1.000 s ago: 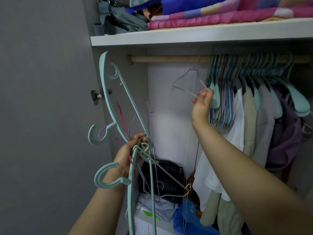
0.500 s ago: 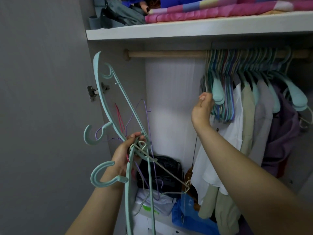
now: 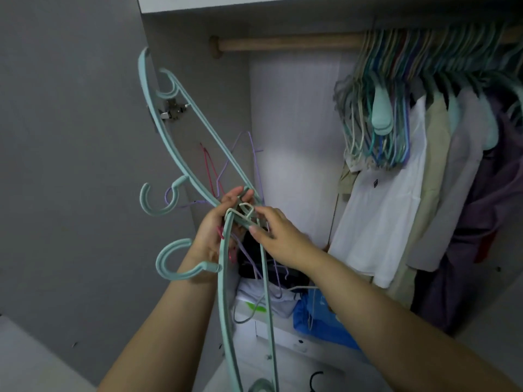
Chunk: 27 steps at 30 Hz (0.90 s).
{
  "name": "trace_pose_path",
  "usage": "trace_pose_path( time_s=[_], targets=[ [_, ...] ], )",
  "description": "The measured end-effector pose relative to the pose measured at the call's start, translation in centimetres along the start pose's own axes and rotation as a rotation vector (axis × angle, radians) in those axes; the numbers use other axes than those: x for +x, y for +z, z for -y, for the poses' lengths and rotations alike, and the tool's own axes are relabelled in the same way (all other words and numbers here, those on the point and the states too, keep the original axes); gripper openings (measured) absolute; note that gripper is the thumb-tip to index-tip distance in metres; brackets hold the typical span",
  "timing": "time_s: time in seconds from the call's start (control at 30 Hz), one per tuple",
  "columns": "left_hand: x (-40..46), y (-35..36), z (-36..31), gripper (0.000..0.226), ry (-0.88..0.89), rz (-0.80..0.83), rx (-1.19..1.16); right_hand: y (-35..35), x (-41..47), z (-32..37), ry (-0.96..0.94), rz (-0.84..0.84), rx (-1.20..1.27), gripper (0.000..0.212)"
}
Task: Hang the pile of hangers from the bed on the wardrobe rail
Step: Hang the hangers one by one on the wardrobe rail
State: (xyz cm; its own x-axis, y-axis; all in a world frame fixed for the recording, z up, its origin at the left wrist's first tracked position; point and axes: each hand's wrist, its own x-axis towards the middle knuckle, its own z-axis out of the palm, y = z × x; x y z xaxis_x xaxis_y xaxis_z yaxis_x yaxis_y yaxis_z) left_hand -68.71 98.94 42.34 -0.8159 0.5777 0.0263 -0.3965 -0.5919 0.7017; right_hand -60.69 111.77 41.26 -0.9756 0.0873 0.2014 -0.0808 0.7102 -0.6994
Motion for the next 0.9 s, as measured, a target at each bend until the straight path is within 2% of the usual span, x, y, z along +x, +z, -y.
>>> trace_pose_path(
  time_s=[0.1,0.3,0.47,0.53,0.67,0.73,0.8,0.9],
  targets=[
    [-0.1,0.1,-0.2,0.023,-0.017,0.002,0.04,-0.3,0.2,0.8,0.014,0.014,-0.17,0.035],
    [0.6,-0.4,-1.0,0.023,-0.055,0.002,0.031,0.2,-0.8,0.7,-0.057,0.175,-0.186,0.022],
    [2.5,0.3,-1.3,0.023,0.013,-0.085,0.127,0.1,-1.6,0.2,-0.067,0.069,-0.184,0.024],
    [3.3,0.5,-1.0,0.024,0.027,-0.136,0.225,-0.8,-1.9,0.1,-0.031,0.035,-0.109,0.02],
    [5.0,0.0,0.1,0.024,0.075,-0.21,0.508,-2.5,-3.2,-1.0,0.073,0.052,0.373,0.025],
    [5.7,0.0,0.8,0.026,0.103,-0.251,0.683,-3.9,-4.0,-1.8,0.143,0.076,0.526,0.026],
    [6.2,0.2,1.4,0.03,0.112,-0.284,0.814,-5.0,-4.9,-2.3,0.195,0.134,0.611,0.029],
    [7.0,1.0,2.0,0.028,0.126,-0.304,0.885,-5.7,-6.0,-2.9,0.225,0.125,0.567,0.034]
  ],
)
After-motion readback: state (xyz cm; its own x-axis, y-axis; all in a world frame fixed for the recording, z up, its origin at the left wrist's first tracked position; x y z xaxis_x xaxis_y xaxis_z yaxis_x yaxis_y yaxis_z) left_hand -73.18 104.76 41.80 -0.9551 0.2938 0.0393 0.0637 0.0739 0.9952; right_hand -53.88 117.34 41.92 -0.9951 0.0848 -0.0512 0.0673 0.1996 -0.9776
